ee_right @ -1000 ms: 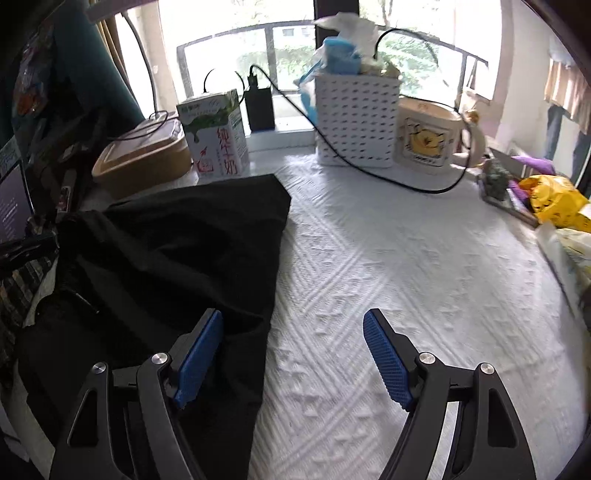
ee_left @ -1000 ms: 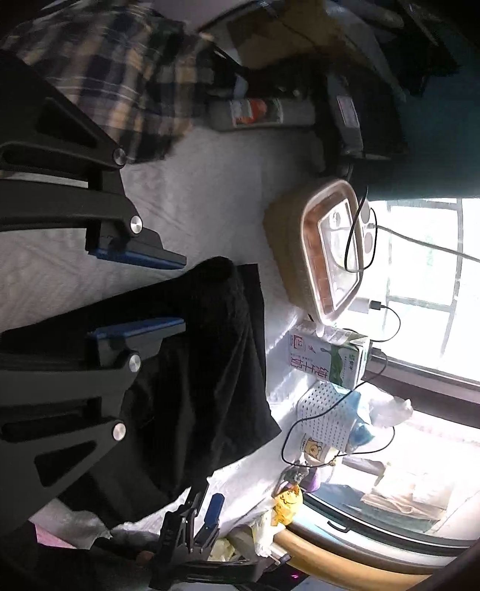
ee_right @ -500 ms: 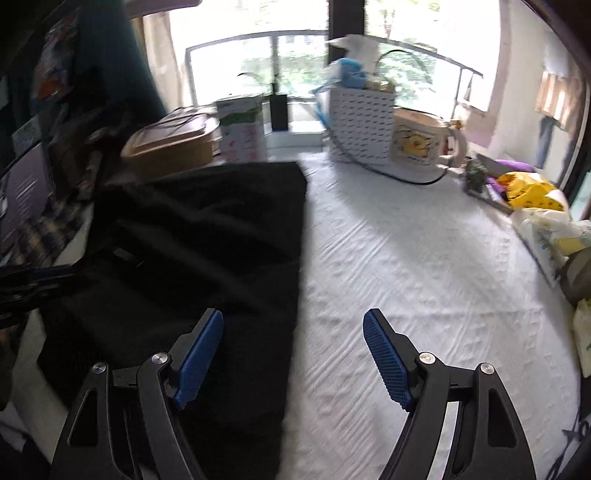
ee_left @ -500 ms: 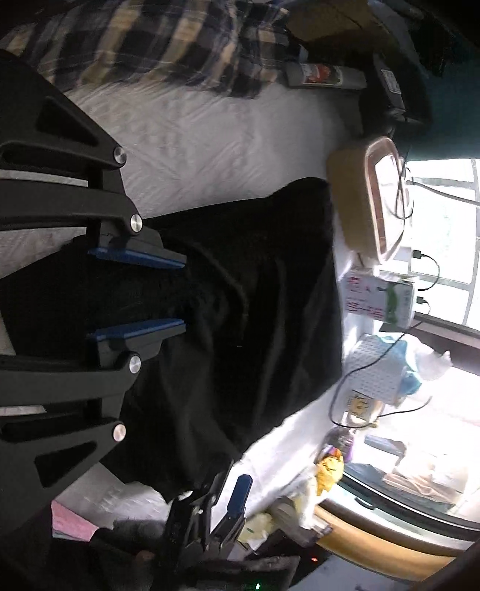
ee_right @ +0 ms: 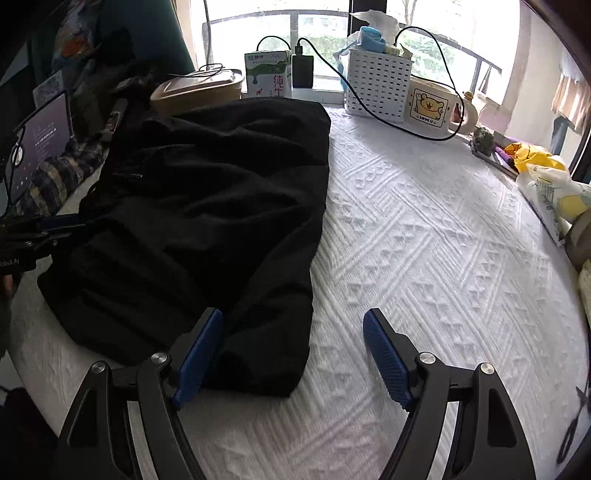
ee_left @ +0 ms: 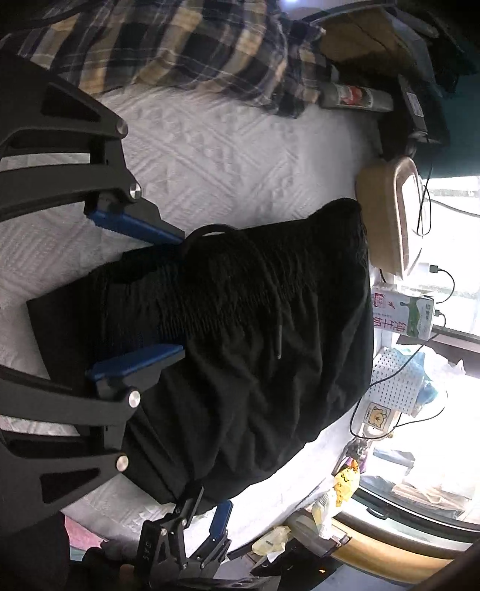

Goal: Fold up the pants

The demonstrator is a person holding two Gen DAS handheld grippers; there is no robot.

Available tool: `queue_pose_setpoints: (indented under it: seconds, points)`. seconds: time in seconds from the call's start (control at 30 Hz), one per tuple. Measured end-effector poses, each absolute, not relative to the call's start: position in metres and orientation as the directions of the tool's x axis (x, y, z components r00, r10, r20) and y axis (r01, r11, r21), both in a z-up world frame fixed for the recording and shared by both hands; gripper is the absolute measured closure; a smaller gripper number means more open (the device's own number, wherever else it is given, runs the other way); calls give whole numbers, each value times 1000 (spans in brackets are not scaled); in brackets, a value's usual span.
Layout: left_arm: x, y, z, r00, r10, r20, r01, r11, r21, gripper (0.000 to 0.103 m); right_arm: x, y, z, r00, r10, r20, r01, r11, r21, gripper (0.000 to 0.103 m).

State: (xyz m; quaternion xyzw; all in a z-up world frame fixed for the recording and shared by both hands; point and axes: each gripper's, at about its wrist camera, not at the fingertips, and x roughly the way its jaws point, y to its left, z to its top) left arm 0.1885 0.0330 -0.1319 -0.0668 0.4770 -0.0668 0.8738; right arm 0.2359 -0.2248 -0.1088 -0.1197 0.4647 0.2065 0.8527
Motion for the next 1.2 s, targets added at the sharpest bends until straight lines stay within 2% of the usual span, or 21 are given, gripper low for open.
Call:
queue_pose_setpoints:
  seconds: [0.33, 0.63, 0.93, 1.2]
  points:
    - [179, 38, -123, 544, -164, -823, 49, 985, -164, 46, 216, -254, -102, 493, 186, -850, -442, 895, -61, 23]
    - [185, 46, -99, 601, -156, -784, 31, 984, -173, 46, 238, -256, -82, 583, 237, -777, -380, 925, -3, 23]
    - [190, 39, -126, 547, -150, -824, 39, 987, -154, 46, 237, -252, -108, 540, 173, -823, -391, 918, -63, 24]
    - [190, 67, -110, 566, -102, -818, -4, 992, -127, 46, 237, -270, -93, 549, 155, -821, -396, 914, -92, 23]
